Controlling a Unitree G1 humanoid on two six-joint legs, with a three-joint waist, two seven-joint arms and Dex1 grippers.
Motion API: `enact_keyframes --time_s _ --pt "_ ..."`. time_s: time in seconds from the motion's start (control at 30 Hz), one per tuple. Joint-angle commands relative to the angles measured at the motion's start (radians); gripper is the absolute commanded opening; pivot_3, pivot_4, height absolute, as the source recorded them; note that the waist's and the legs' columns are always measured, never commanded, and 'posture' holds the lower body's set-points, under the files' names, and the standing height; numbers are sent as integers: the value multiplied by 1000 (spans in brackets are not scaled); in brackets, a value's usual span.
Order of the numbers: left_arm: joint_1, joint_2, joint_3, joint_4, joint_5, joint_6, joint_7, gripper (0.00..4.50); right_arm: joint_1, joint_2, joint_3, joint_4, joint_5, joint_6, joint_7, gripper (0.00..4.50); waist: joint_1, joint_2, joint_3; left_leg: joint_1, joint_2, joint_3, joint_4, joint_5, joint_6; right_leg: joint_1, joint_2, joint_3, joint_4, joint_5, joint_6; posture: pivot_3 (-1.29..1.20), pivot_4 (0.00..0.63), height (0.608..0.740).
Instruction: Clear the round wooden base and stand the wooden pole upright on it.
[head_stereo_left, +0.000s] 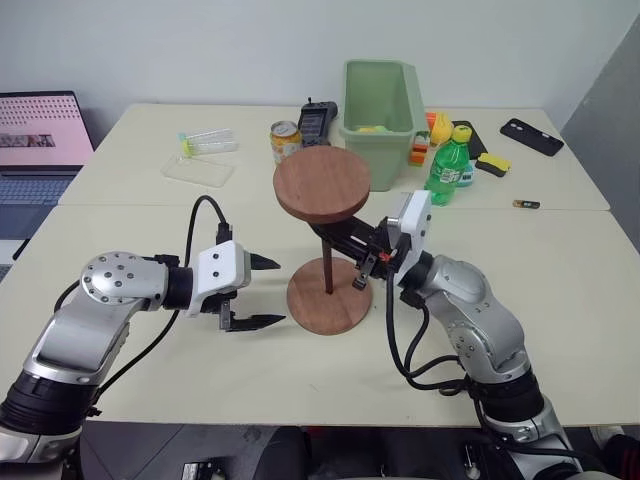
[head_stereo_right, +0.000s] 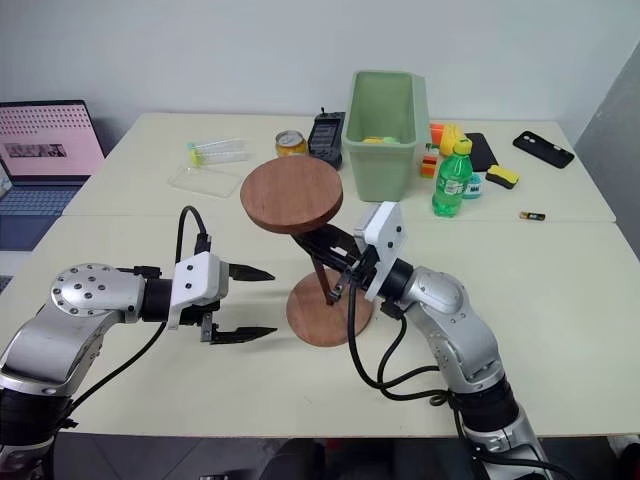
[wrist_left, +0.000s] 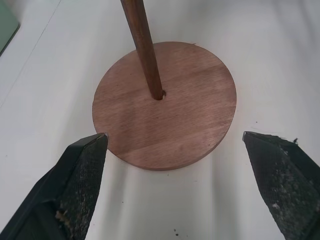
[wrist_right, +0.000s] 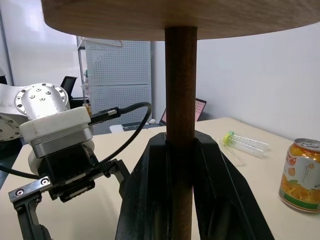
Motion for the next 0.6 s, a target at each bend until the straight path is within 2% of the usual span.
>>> enact_keyframes --time_s 0.03,0.6 --pt "-10 2 14 2 -3 -14 -4 4500 17 -4 17 -19 -4 1 11 207 0 0 0 0 0 0 0 0 0 0 0 0 0 0 0 0 150 740" --pt "-14 -6 8 2 -2 -17 0 4500 25 -31 52 15 -43 49 2 207 0 0 -1 1 0 0 0 0 0 1 0 0 0 0 0 0 150 740"
